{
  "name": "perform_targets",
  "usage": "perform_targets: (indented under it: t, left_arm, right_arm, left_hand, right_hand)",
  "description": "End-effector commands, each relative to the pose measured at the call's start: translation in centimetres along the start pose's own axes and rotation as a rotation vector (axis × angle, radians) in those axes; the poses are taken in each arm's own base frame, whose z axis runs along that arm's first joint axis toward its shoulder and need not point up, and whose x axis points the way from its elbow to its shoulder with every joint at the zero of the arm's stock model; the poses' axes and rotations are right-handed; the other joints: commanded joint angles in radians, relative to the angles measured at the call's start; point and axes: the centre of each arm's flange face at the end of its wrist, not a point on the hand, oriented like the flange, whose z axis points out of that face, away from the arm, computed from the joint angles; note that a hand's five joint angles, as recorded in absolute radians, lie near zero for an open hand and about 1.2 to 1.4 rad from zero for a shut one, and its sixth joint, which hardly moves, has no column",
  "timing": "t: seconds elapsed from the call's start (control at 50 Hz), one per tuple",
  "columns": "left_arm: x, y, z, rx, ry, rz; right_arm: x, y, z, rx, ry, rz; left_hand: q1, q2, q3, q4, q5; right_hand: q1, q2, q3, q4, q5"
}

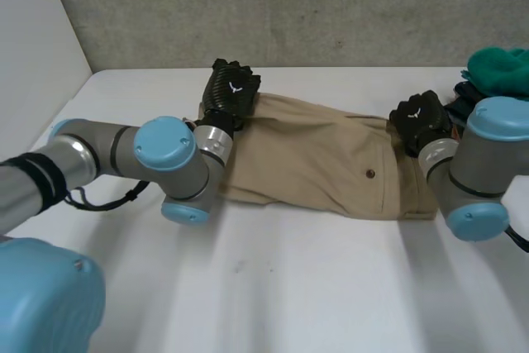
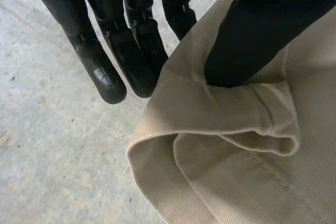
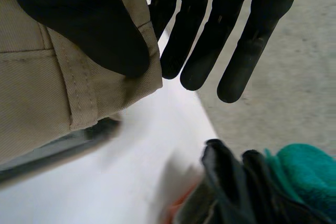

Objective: Fold the laundry.

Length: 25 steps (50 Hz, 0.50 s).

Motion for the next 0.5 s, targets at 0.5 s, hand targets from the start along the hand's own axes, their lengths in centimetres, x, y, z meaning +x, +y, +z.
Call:
perform_targets:
  t: [0.5]
  left_arm:
    - [-4.3,-4.2,-2.7,-0.041,-0.041,-0.135]
  right_arm:
    - [4.4,-3.2,-5.5,-0.126,-0.105,0.324]
  left_hand:
    - [-0.970,-1.015,-1.010,-1.016,-0.966]
  right_hand:
    - [-0.912,-0.997,-1.021,-1.030,-1.031]
